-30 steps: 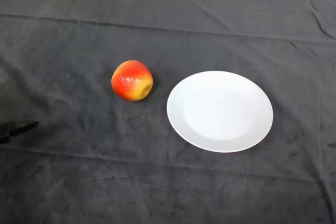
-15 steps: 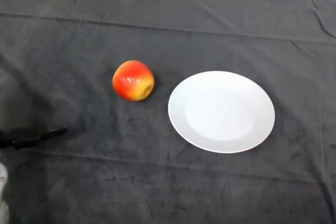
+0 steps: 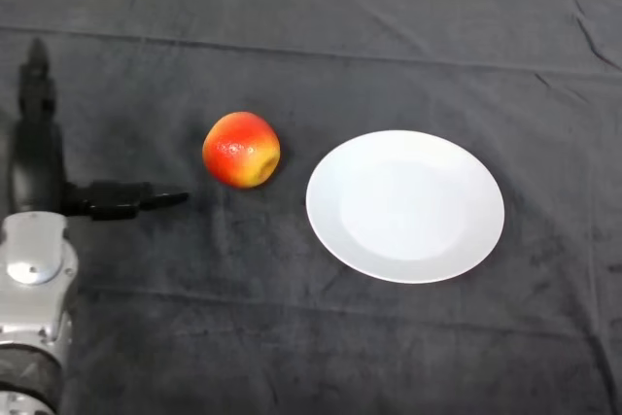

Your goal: Move the apple to the plate

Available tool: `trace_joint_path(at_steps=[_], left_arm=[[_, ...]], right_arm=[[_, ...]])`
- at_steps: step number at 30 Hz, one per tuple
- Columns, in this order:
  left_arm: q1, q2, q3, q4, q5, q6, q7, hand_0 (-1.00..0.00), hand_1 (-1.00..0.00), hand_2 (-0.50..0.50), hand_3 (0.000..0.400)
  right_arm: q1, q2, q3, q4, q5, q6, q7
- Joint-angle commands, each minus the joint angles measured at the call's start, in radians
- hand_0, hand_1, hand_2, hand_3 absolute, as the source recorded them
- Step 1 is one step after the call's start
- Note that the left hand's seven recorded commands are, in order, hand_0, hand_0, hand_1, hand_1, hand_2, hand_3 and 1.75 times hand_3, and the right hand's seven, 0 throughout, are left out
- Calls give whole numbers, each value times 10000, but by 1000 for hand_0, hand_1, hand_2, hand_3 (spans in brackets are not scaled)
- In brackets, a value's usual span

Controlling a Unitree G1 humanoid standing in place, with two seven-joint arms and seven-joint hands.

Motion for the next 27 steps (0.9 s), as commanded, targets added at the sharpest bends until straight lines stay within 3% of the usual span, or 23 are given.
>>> trace_joint_path(at_steps=[1, 27], left_arm=[[-684, 10, -139, 526, 195, 134, 111, 0, 0, 0, 0], [-2169, -632, -1202, 2332, 570, 475, 238, 0, 0, 0, 0]], right_arm=[[-240, -45, -161, -405, 277, -39, -52], [-258, -75, -173, -336, 299, -46, -21]])
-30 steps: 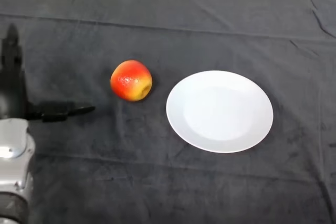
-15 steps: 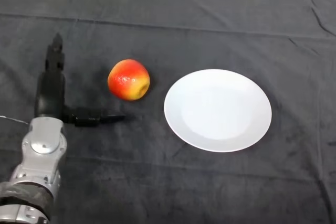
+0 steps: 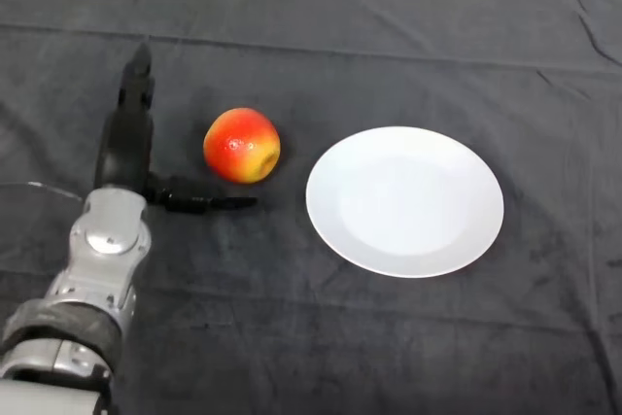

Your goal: Move the apple to the plate

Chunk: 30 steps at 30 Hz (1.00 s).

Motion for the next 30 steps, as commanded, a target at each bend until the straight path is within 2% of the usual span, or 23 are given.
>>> trace_joint_path(at_steps=[1, 19, 30], left_arm=[[-744, -22, -189, 450, 165, 215, 148, 0, 0, 0, 0], [-1389, -539, -823, 879, 163, 822, 173, 0, 0, 0, 0], [-1569, -493, -1086, 975, 105, 1184, 31, 0, 0, 0, 0]], right_arm=[[-260, -81, -158, -333, 256, -41, -19], [-271, -97, -164, -292, 264, -49, 4], [-275, -105, -165, -275, 267, -52, 14]])
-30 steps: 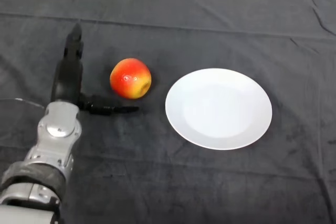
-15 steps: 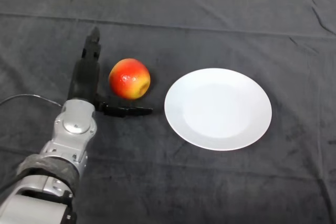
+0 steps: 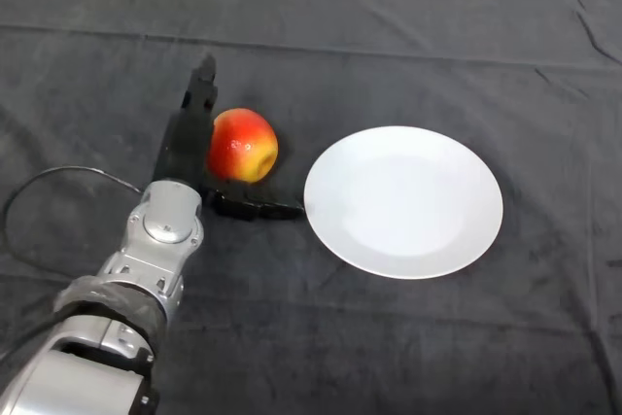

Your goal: Move the apple to the plate

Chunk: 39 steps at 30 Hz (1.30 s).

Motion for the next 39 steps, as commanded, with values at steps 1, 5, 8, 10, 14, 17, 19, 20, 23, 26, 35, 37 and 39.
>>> trace_joint_path(at_steps=[1, 5, 8, 10, 14, 17, 19, 20, 23, 26, 35, 37, 39], left_arm=[[-757, 81, -258, 371, 89, 196, -106, 0, 0, 0, 0], [-732, 123, -311, 376, 71, 332, -97, 0, 0, 0, 0], [-737, 137, -339, 377, 51, 456, -84, 0, 0, 0, 0], [-743, 148, -352, 373, 34, 538, -82, 0, 0, 0, 0], [-711, 181, -371, 352, -4, 677, -83, 0, 0, 0, 0], [-661, 202, -381, 333, -37, 772, -83, 0, 0, 0, 0], [-628, 209, -386, 323, -61, 839, -82, 0, 0, 0, 0], [-614, 213, -389, 317, -74, 878, -82, 0, 0, 0, 0], [-589, 222, -394, 303, -115, 1001, -93, 0, 0, 0, 0], [-579, 235, -397, 285, -155, 1124, -110, 0, 0, 0, 0], [-571, 282, -427, 197, -228, 1395, -116, -1000, -1000, 0, 400], [-577, 285, -442, 170, -230, 1431, -98, -1000, -1000, 0, 400], [-588, 290, -457, 145, -230, 1460, -84, -1000, -1000, 0, 400]], right_arm=[[-275, -105, -161, -273, 260, -53, 14], [-276, -107, -161, -269, 261, -54, 17], [-277, -107, -161, -266, 261, -55, 19], [-277, -108, -161, -265, 261, -55, 20], [-278, -109, -161, -263, 262, -56, 22], [-278, -109, -161, -262, 262, -56, 23], [-278, -109, -161, -261, 262, -56, 23], [-278, -109, -161, -261, 262, -56, 23], [-278, -110, -160, -261, 262, -57, 24], [-278, -109, -160, -261, 262, -57, 24], [-278, -109, -158, -262, 262, -58, 24], [-277, -109, -158, -262, 262, -58, 24], [-277, -108, -158, -263, 262, -58, 24]])
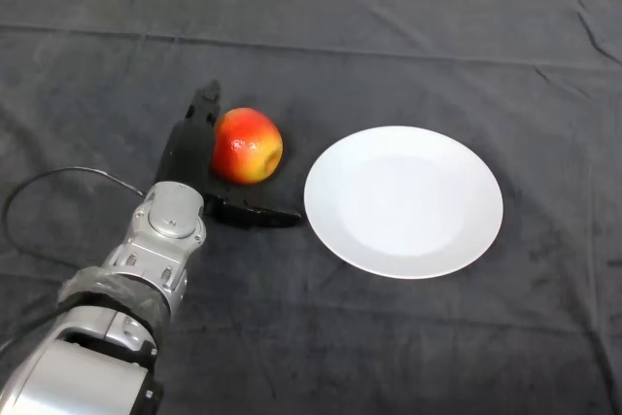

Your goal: Move the apple to the plate

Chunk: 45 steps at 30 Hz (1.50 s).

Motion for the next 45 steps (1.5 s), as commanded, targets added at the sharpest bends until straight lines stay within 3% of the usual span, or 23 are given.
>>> trace_joint_path(at_steps=[1, 10, 22, 35, 45], left_arm=[[-543, 159, -145, 132, -84, 244, -84, -1000, -1000, 0, 400], [-666, 253, -186, 10, -74, 328, -61, -1000, -1000, 0, 400], [-1558, 373, -126, -143, 34, 565, 14, -1000, -1000, 0, 400], [-2036, -606, -687, -170, 447, 332, 495, -1000, -1000, 0, 400], [-2325, -1300, -1712, -23, 570, 20, 140, -1000, -1000, 0, 400]], right_arm=[[-277, -108, -157, -263, 261, -58, 23], [-276, -107, -155, -265, 261, -58, 22], [-277, -109, -155, -263, 262, -58, 23], [-279, -113, -157, -253, 265, -59, 28], [-283, -118, -160, -241, 267, -61, 33]])
